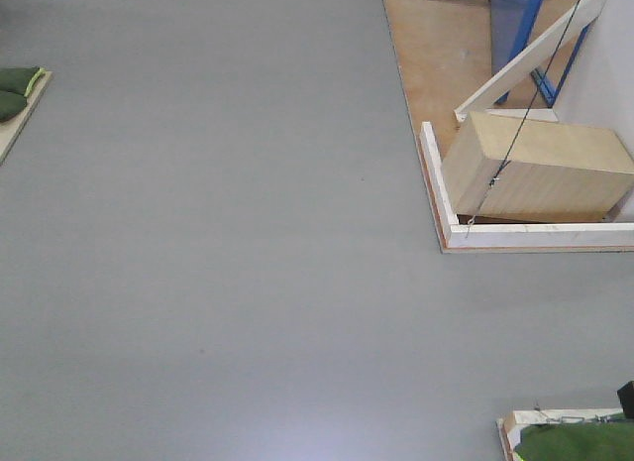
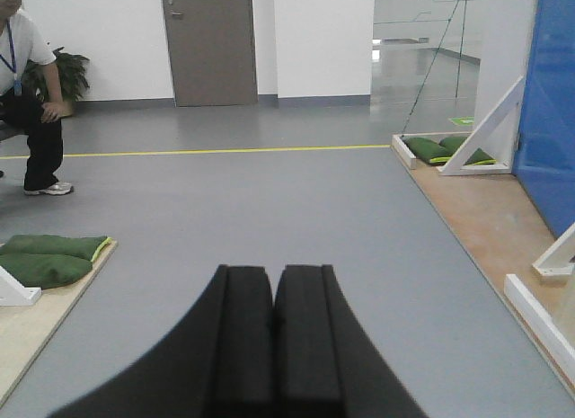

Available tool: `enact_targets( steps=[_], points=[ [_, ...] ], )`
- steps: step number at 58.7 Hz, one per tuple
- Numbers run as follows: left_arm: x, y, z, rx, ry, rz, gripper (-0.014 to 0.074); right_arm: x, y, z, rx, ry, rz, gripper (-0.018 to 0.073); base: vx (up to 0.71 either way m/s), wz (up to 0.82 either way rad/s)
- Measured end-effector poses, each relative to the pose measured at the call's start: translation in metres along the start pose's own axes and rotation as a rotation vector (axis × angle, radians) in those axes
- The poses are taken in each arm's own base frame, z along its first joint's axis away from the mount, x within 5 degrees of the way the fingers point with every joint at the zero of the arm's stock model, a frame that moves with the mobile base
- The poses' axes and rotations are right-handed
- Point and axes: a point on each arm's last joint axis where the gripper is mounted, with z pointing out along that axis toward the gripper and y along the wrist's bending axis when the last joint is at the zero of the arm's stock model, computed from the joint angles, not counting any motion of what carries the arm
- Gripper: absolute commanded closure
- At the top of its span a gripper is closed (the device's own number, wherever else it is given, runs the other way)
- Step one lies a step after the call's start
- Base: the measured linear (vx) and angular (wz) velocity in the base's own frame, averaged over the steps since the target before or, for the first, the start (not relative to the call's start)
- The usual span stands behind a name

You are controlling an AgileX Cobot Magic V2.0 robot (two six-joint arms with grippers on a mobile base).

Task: Move to blue door and open it
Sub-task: 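Drive the base forward toward the blue glass door beside the platform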

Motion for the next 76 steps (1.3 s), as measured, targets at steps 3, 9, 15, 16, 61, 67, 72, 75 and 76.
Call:
enact_targets(
  steps=[3, 9, 15, 16, 61, 67, 72, 75, 76],
  points=[
    [0.0, 0.0, 0.0, 0.0, 0.0, 0.0, 0.0524, 0.0, 0.0, 0.0, 0.0, 0.0, 0.0, 0.0561, 0.38, 0.0],
    [0.0, 0.0, 0.0, 0.0, 0.0, 0.0, 0.0524, 0.0, 0.0, 0.0, 0.0, 0.0, 0.0, 0.0561, 0.4, -0.01],
    [0.0, 0.0, 0.0, 0.0, 0.0, 0.0, 0.0524, 0.0, 0.0, 0.0, 0.0, 0.0, 0.0, 0.0561, 0.41, -0.02],
    [0.0, 0.0, 0.0, 0.0, 0.0, 0.0, 0.0524, 0.0, 0.0, 0.0, 0.0, 0.0, 0.0, 0.0561, 0.41, -0.01],
    [0.0, 0.0, 0.0, 0.0, 0.0, 0.0, 0.0524, 0.0, 0.0, 0.0, 0.0, 0.0, 0.0, 0.0561, 0.42, 0.0],
    [0.0, 0.0, 0.0, 0.0, 0.0, 0.0, 0.0524, 0.0, 0.0, 0.0, 0.0, 0.0, 0.0, 0.0561, 0.42, 0.0],
    [0.0, 0.0, 0.0, 0.0, 0.0, 0.0, 0.0524, 0.0, 0.0, 0.0, 0.0, 0.0, 0.0, 0.0561, 0.42, -0.04],
    [0.0, 0.0, 0.0, 0.0, 0.0, 0.0, 0.0524, 0.0, 0.0, 0.0, 0.0, 0.0, 0.0, 0.0561, 0.41, -0.05],
    [0.0, 0.0, 0.0, 0.0, 0.0, 0.0, 0.0524, 0.0, 0.0, 0.0, 0.0, 0.0, 0.0, 0.0561, 0.41, -0.05]
  ],
)
